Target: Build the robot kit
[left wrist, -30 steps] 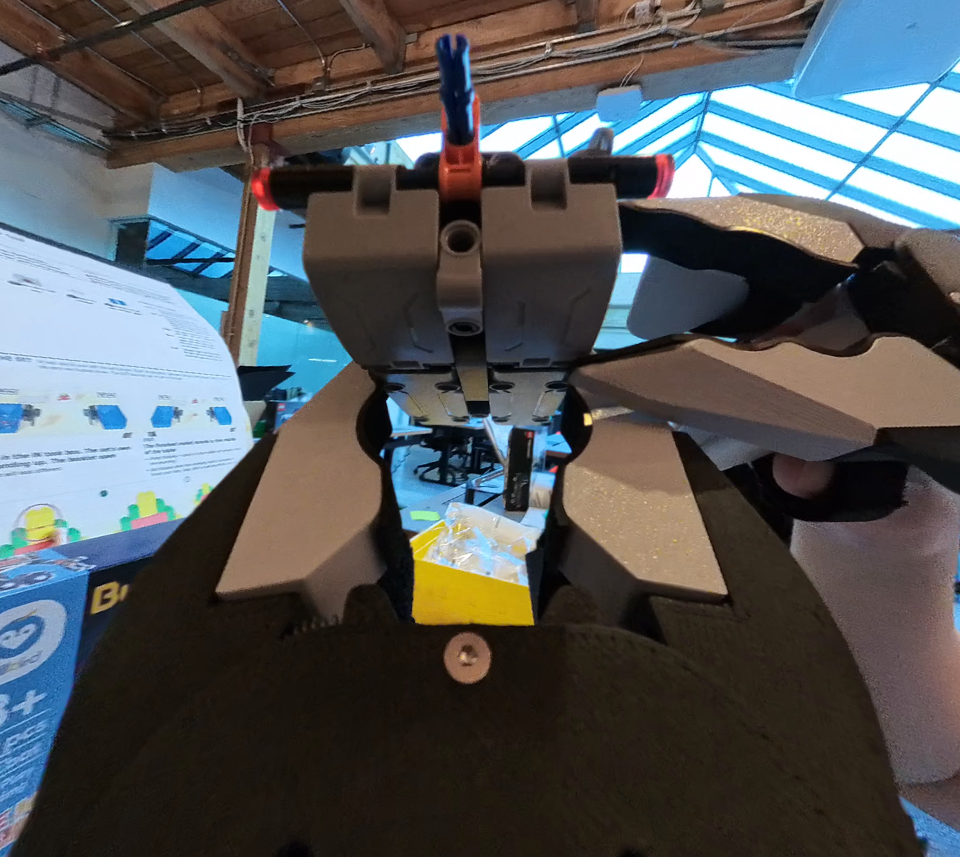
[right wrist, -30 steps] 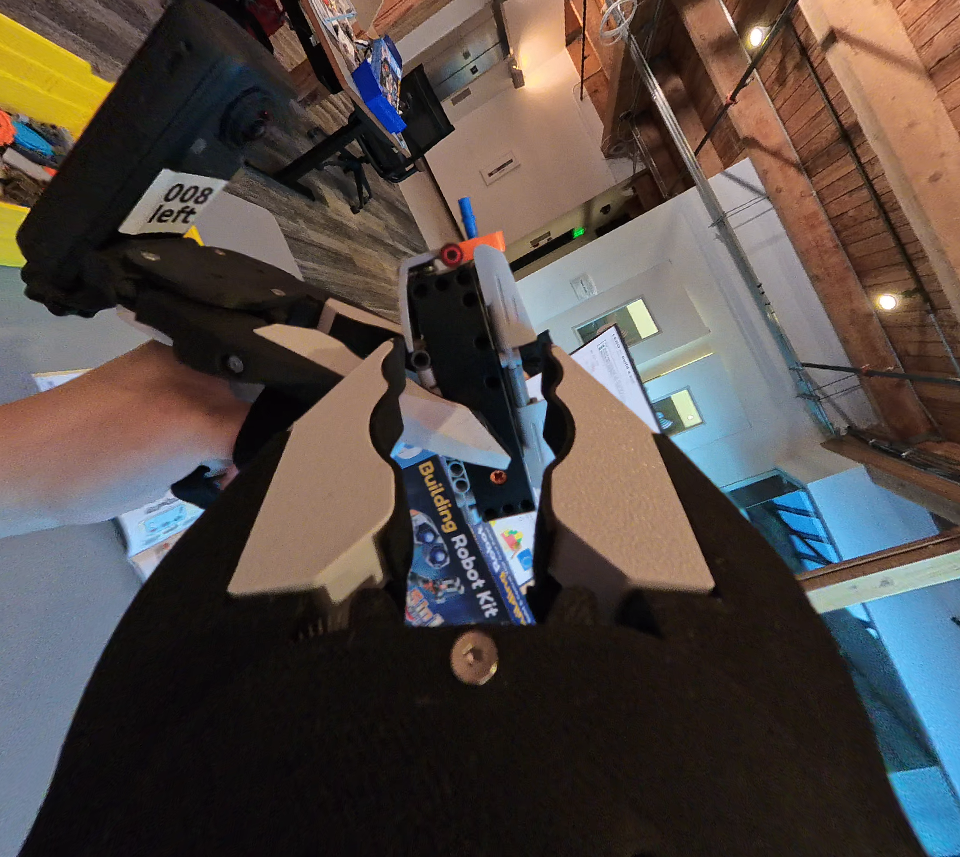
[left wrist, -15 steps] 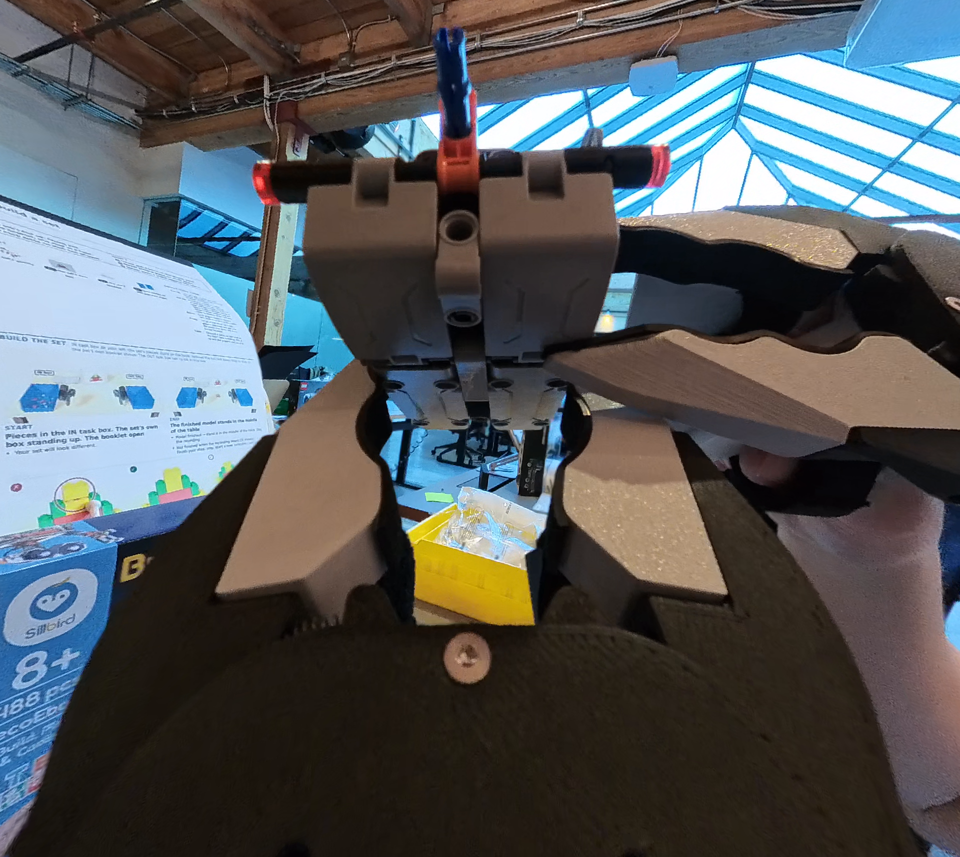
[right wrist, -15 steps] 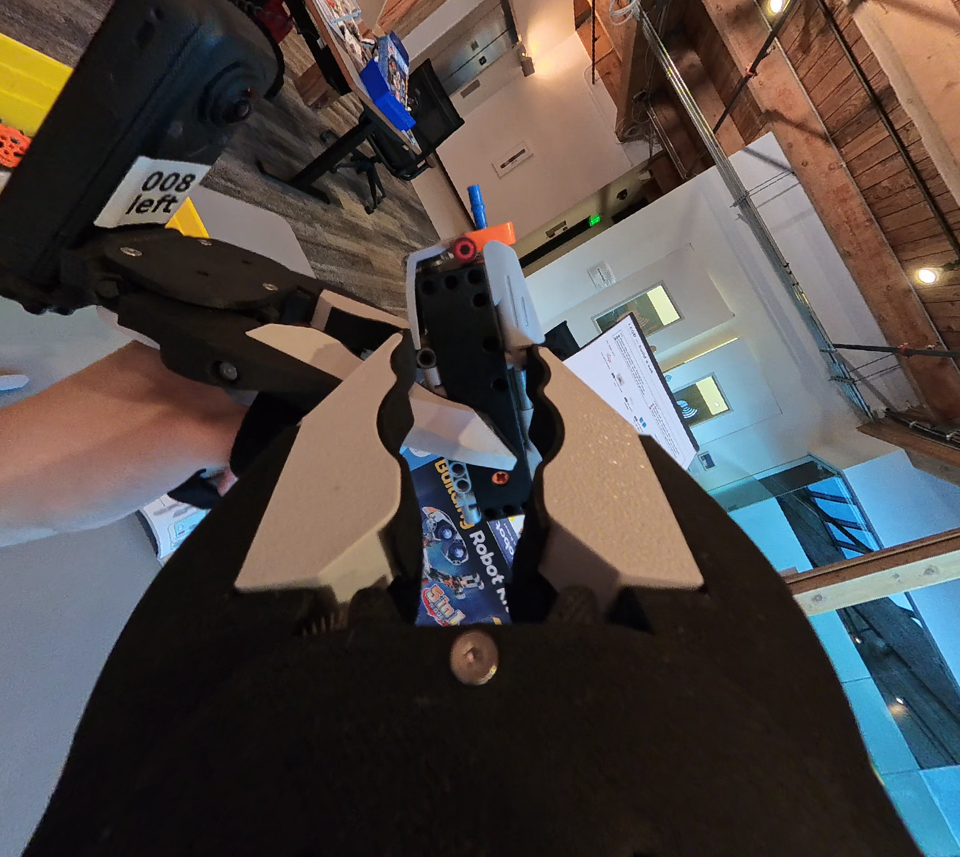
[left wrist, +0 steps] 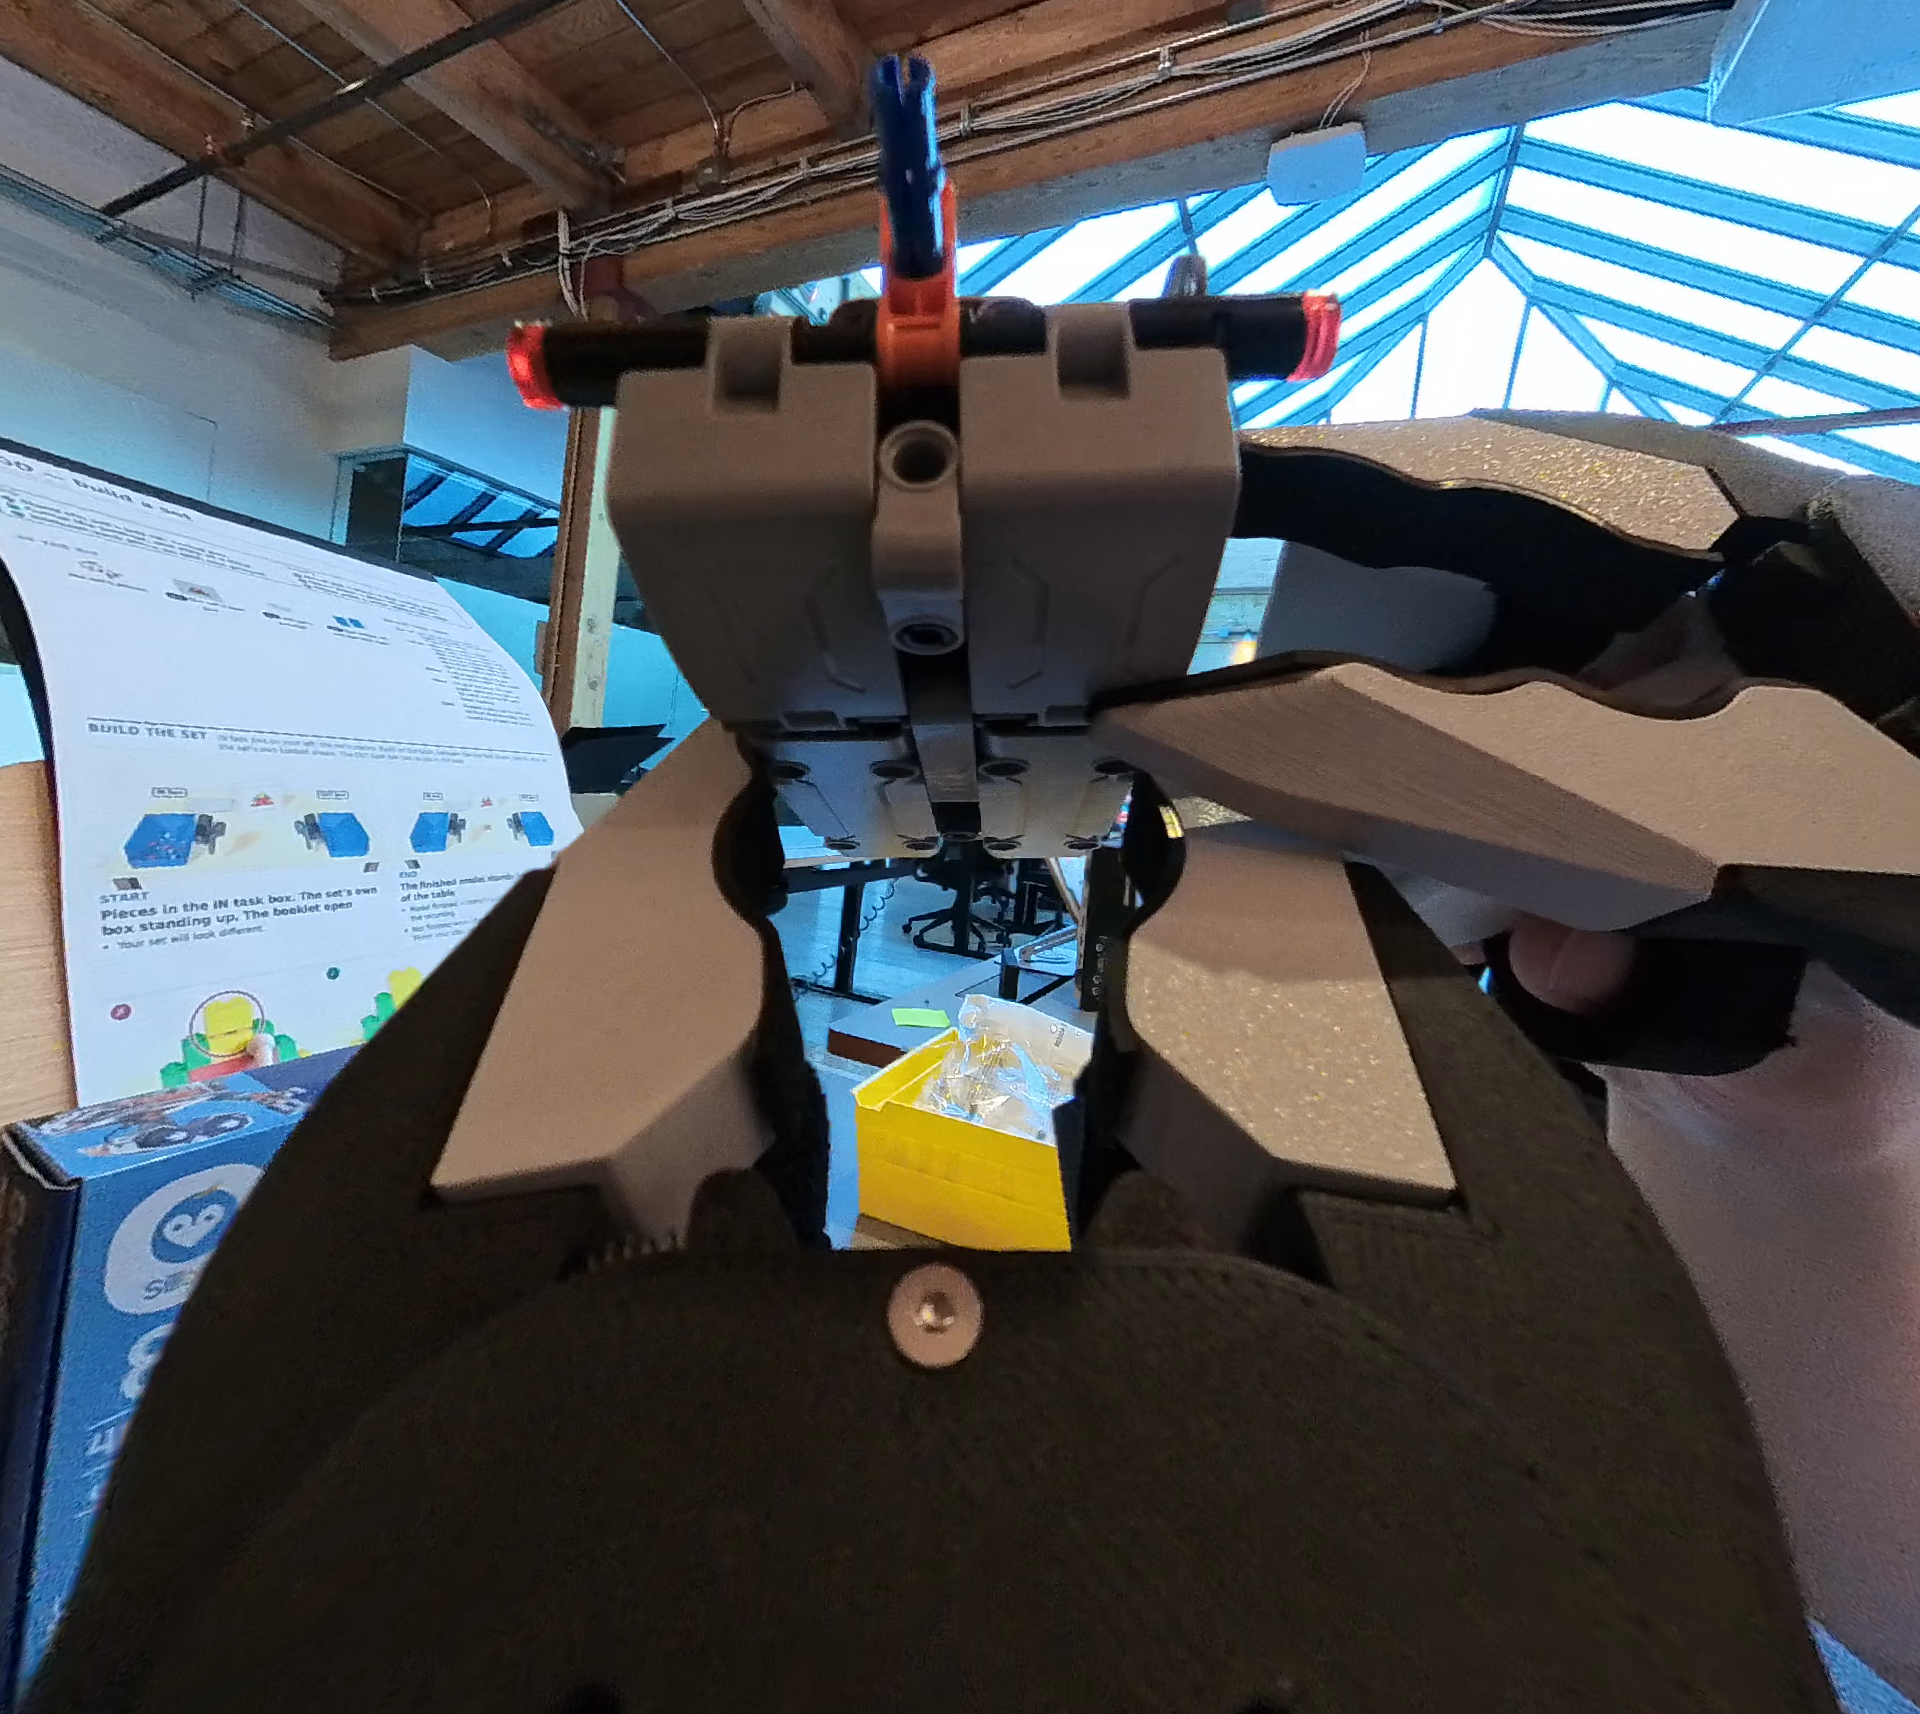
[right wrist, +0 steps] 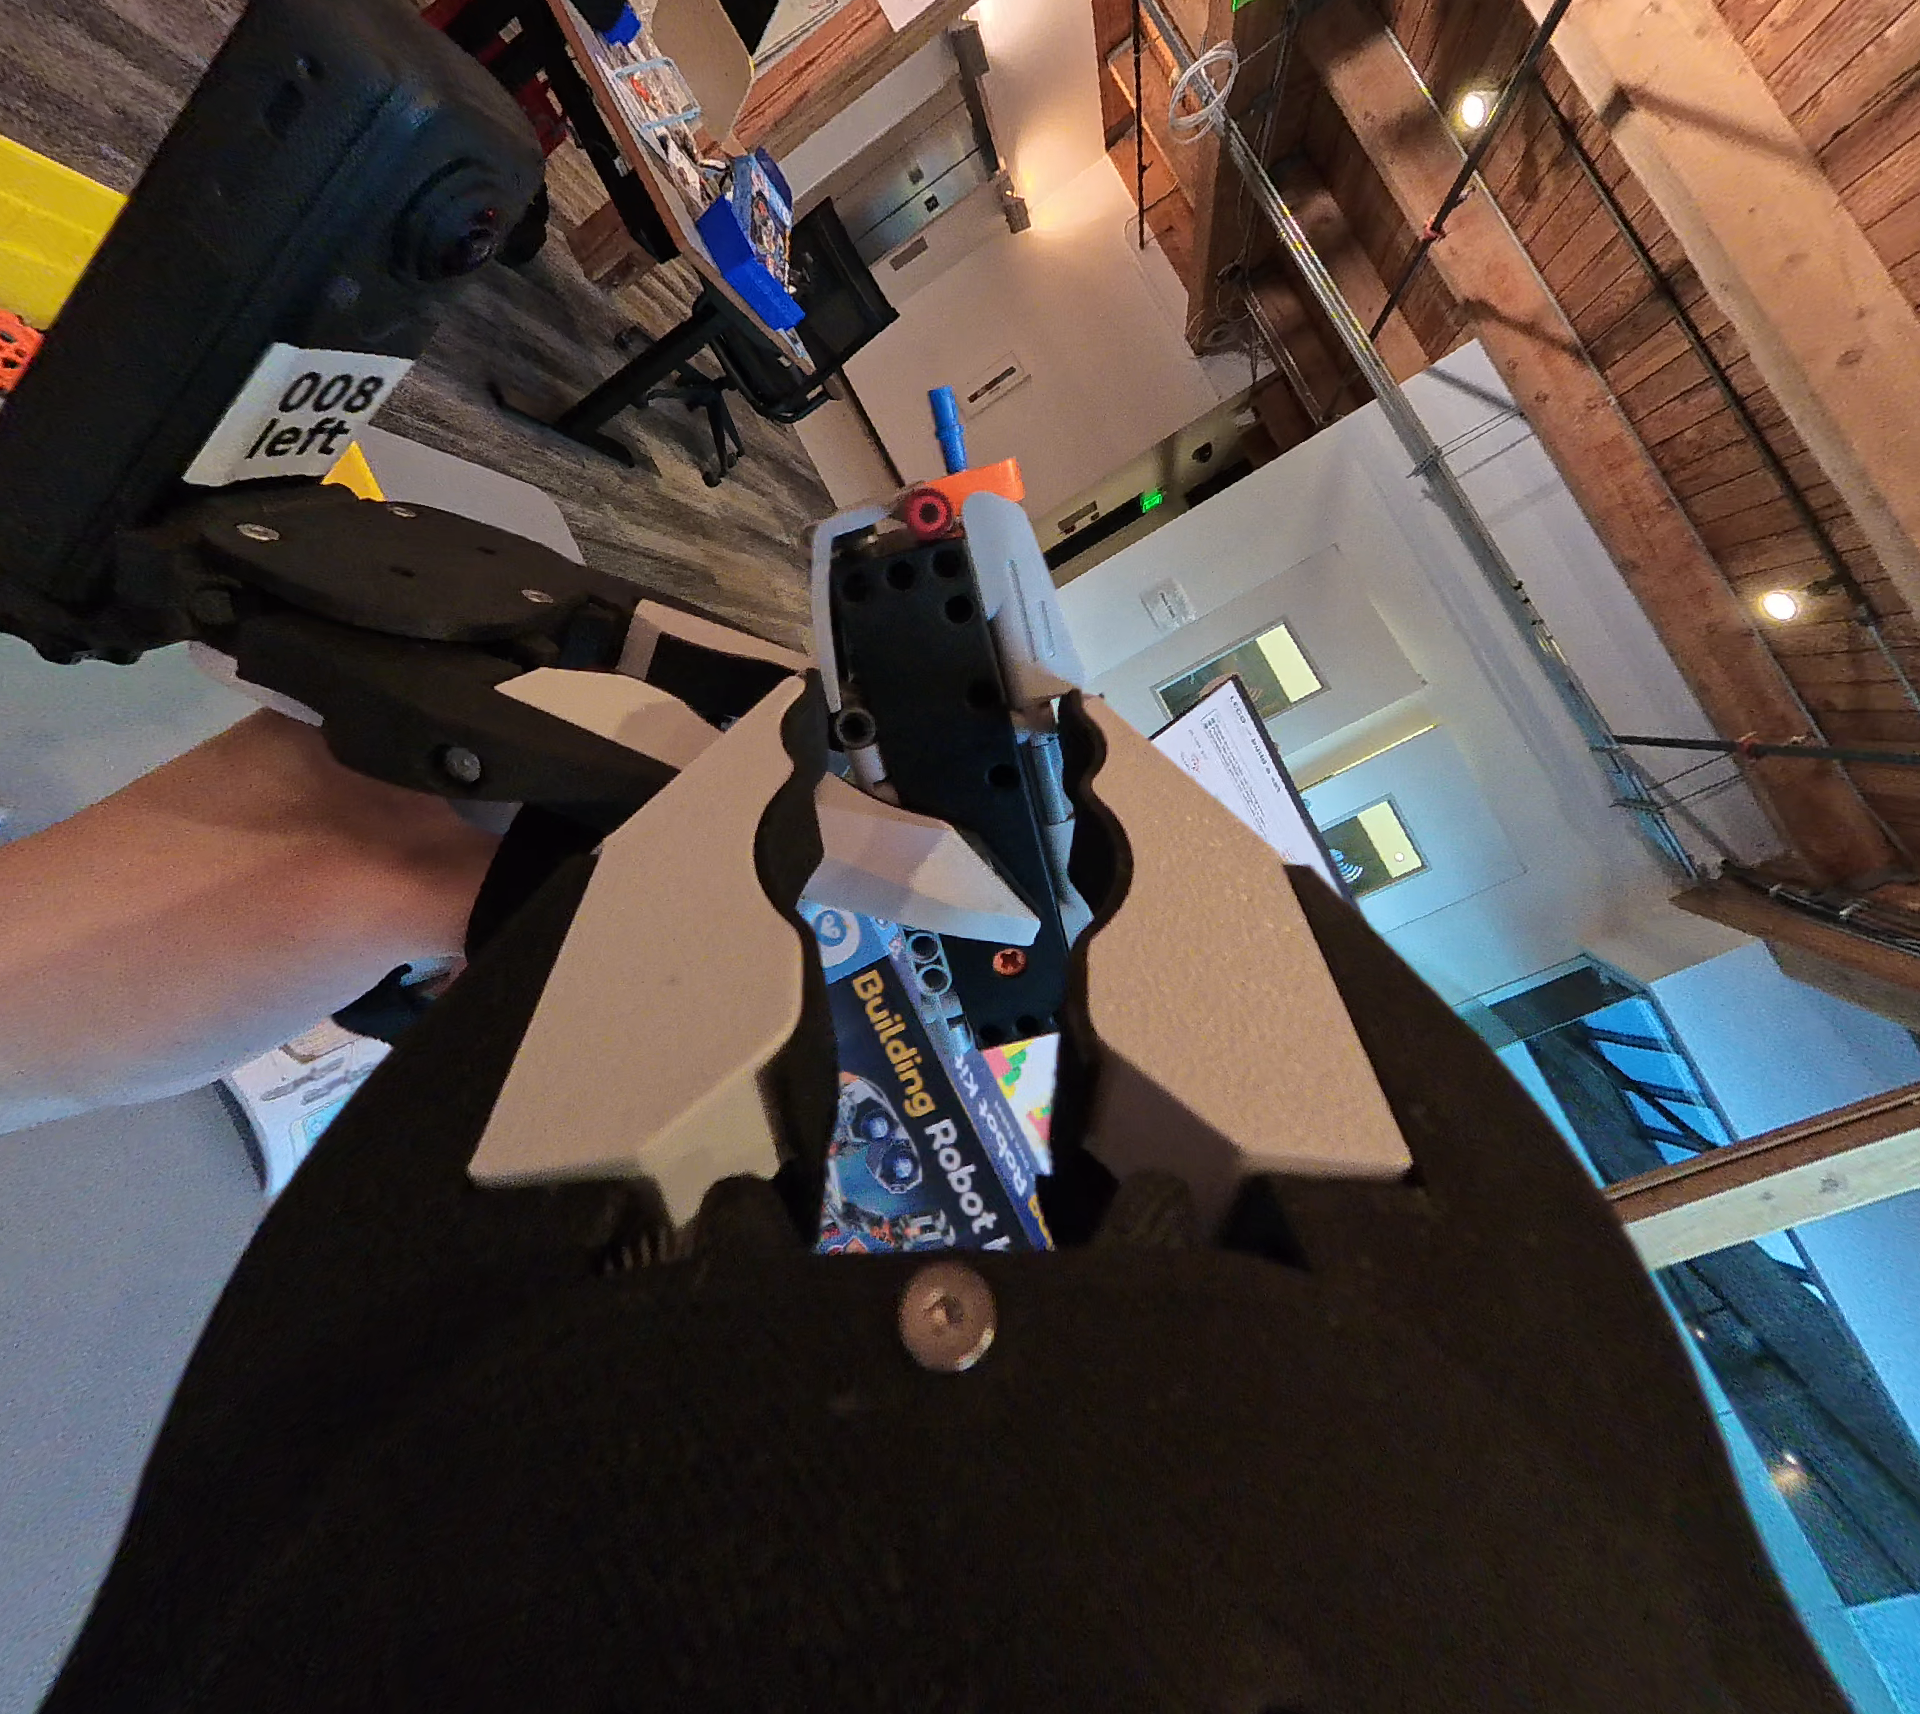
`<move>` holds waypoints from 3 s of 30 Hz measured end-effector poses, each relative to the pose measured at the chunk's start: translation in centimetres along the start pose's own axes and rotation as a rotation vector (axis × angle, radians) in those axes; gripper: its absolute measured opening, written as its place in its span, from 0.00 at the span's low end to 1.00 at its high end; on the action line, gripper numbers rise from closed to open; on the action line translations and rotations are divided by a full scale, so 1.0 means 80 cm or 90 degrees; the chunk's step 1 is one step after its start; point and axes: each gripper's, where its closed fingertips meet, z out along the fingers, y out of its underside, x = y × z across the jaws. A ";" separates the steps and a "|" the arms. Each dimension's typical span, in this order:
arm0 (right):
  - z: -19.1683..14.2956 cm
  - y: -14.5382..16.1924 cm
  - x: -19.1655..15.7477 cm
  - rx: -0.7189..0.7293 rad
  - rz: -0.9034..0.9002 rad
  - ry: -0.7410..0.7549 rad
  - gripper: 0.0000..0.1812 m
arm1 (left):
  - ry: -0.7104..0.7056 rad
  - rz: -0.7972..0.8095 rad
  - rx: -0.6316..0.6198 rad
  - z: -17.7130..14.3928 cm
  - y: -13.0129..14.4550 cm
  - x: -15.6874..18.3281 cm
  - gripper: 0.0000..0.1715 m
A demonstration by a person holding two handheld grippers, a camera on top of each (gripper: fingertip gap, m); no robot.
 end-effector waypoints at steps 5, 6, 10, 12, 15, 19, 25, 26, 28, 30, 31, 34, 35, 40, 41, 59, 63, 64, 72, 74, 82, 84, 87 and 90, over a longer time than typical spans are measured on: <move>-0.002 -0.004 0.000 0.010 0.018 -0.007 0.23 | -0.002 0.004 0.003 -0.001 -0.004 0.002 0.37; -0.002 -0.005 -0.001 0.010 0.019 -0.006 0.23 | -0.003 0.002 0.004 -0.002 -0.005 0.003 0.37; -0.002 -0.003 -0.001 0.002 0.017 -0.010 0.23 | -0.015 0.011 -0.008 -0.002 -0.002 -0.001 0.37; -0.001 0.005 0.000 -0.027 0.031 -0.020 0.23 | -0.017 0.007 -0.016 -0.001 0.003 -0.002 0.37; -0.002 0.001 0.001 -0.004 0.037 -0.007 0.23 | 0.003 -0.019 0.004 0.000 0.000 0.003 0.37; -0.002 0.000 0.000 0.017 0.051 -0.005 0.24 | -0.008 0.005 -0.008 0.000 0.000 0.001 0.37; 0.001 0.014 0.001 -0.009 0.066 -0.006 0.23 | -0.009 -0.005 -0.032 0.002 0.012 -0.006 0.37; 0.003 0.014 0.000 0.006 0.079 -0.009 0.23 | -0.007 -0.008 -0.028 0.002 0.013 -0.008 0.37; 0.003 0.020 -0.001 0.007 0.101 -0.014 0.24 | 0.018 -0.014 -0.057 0.005 0.021 -0.007 0.37; -0.014 0.018 0.012 0.039 0.118 -0.004 0.35 | 0.063 -0.067 -0.077 0.005 0.026 -0.005 0.37; -0.031 0.014 0.023 0.079 0.131 0.002 0.35 | 0.088 -0.100 -0.084 0.004 0.027 -0.006 0.37; -0.073 0.024 0.041 0.200 0.265 -0.090 0.33 | 0.197 -0.169 -0.115 -0.010 0.032 -0.001 0.37; -0.077 0.038 0.040 0.222 0.321 -0.148 0.34 | 0.225 -0.181 -0.135 -0.017 0.037 0.001 0.37; -0.053 0.104 0.012 0.269 0.566 -0.387 0.46 | 0.215 -0.139 -0.263 -0.049 0.075 -0.004 0.38; -0.050 0.106 0.003 0.286 0.587 -0.422 0.46 | 0.214 -0.124 -0.298 -0.060 0.086 -0.001 0.38; 0.007 0.148 -0.269 0.172 0.639 -0.750 0.50 | 0.093 -0.173 -0.550 -0.234 0.213 -0.028 0.37; 0.013 0.150 -0.265 0.216 0.700 -0.751 0.48 | 0.072 -0.144 -0.587 -0.247 0.219 -0.046 0.37; 0.014 0.151 -0.266 0.227 0.716 -0.755 0.47 | 0.066 -0.127 -0.600 -0.251 0.224 -0.051 0.37; 0.020 0.178 -0.287 0.259 0.682 -0.708 0.46 | 0.065 -0.090 -0.639 -0.256 0.262 -0.061 0.38; 0.025 0.183 -0.289 0.251 0.699 -0.704 0.46 | 0.071 -0.082 -0.655 -0.257 0.270 -0.059 0.38; 0.012 0.175 -0.312 0.252 0.669 -0.755 0.44 | 0.159 -0.071 -0.732 -0.264 0.289 -0.027 0.38; 0.004 0.168 -0.316 0.258 0.644 -0.768 0.38 | 0.173 -0.115 -0.733 -0.264 0.286 -0.021 0.37; 0.005 0.161 -0.311 0.221 0.713 -0.793 0.36 | 0.173 -0.220 -0.722 -0.261 0.277 -0.015 0.38; 0.010 0.162 -0.312 0.159 0.817 -0.839 0.36 | 0.151 -0.326 -0.707 -0.260 0.274 -0.014 0.38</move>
